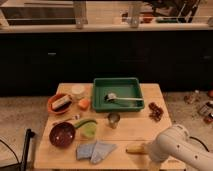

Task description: Place banana in metal cup

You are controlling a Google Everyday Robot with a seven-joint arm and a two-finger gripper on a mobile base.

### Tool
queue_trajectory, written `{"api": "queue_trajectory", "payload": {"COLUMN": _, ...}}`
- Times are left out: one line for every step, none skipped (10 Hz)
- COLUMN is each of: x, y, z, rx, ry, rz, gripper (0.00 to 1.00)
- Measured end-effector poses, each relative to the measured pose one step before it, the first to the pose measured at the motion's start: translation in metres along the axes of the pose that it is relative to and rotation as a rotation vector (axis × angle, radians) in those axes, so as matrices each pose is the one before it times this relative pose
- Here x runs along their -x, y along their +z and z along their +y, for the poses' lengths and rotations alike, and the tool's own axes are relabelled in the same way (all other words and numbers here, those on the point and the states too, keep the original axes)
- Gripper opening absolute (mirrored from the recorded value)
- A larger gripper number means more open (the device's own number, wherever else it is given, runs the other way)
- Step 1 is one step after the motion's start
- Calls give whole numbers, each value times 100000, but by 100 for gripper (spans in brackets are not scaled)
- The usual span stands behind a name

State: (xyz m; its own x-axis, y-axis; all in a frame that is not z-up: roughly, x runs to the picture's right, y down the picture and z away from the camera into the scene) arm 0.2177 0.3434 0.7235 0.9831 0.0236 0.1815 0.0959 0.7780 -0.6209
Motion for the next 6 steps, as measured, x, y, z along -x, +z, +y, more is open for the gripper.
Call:
{"api": "queue_trajectory", "payload": {"x": 93, "y": -317, "z": -286, "rx": -596, "ry": -62, "rz": 65, "gripper": 80}}
{"api": "queue_trajectory", "payload": {"x": 63, "y": -242, "z": -280, "rx": -543, "ry": -18, "rz": 16, "gripper": 80}}
{"api": "queue_trajectory", "payload": {"x": 18, "y": -170, "z": -254, "rx": -501, "ry": 91, "rz": -38, "gripper": 80}}
{"api": "queue_trajectory", "payload": {"x": 83, "y": -76, "z": -366, "rx": -501, "ry": -224, "rz": -40, "gripper": 80}}
{"api": "queue_trajectory", "payload": {"x": 269, "y": 76, "z": -506, "rx": -388, "ry": -628, "rz": -288, "gripper": 80}}
{"api": "queue_trajectory", "payload": {"x": 209, "y": 170, "z": -533, "rx": -509, "ry": -99, "rz": -431, "gripper": 80}}
